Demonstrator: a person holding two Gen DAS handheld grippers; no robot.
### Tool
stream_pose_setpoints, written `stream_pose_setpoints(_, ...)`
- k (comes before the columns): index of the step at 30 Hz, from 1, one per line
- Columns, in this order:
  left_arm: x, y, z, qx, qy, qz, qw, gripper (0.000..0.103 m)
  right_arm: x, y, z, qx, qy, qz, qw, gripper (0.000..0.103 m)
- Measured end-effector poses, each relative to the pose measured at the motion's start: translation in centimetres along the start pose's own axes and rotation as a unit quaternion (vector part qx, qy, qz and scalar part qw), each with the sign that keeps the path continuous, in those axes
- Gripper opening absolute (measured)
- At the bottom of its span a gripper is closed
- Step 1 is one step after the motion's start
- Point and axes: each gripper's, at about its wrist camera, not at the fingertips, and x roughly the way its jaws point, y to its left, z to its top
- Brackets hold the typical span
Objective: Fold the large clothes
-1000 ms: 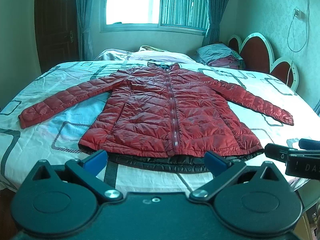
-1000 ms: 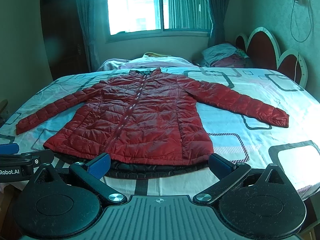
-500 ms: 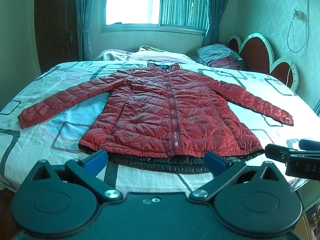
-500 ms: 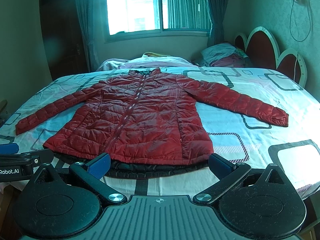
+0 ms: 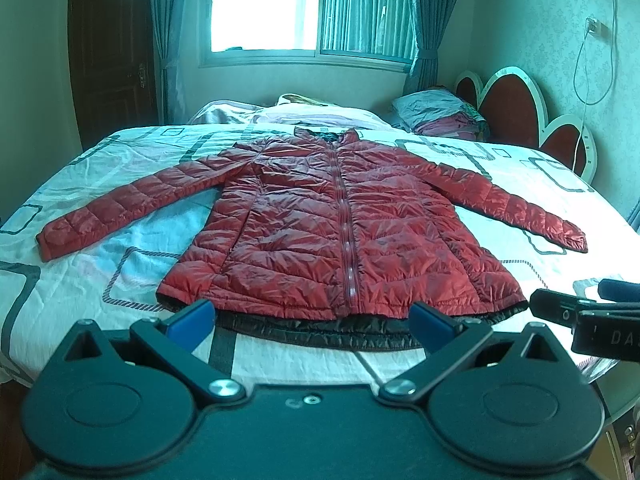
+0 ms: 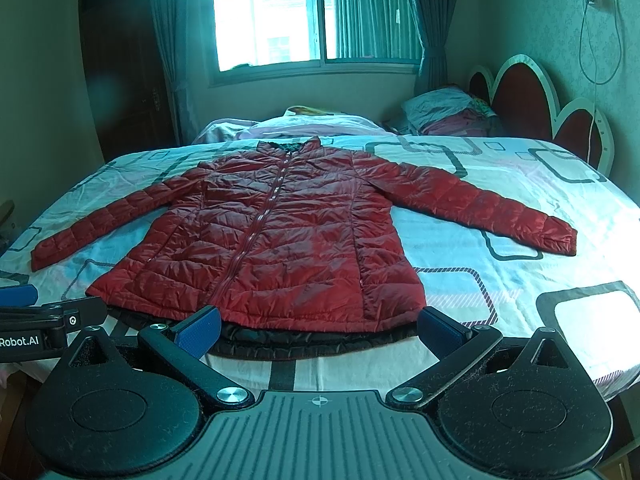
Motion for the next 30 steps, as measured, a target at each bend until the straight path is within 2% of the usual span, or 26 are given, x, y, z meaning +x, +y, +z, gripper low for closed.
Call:
stream_pose_setpoints(13,0.2,0.1,0.3,0.001,-0.001,0.001,1.0000,0.103,0.1,0.0,0.4,0.000,-0.003,-0.003,1.000,0.103)
stream_pose_setpoints(30,5.0,-0.4,4.7,0.029,-0.014,-0.005,0.9995,0.103,4.3,-2.3,4.3,0.024,-0.019,-0.032,0.999,0.103)
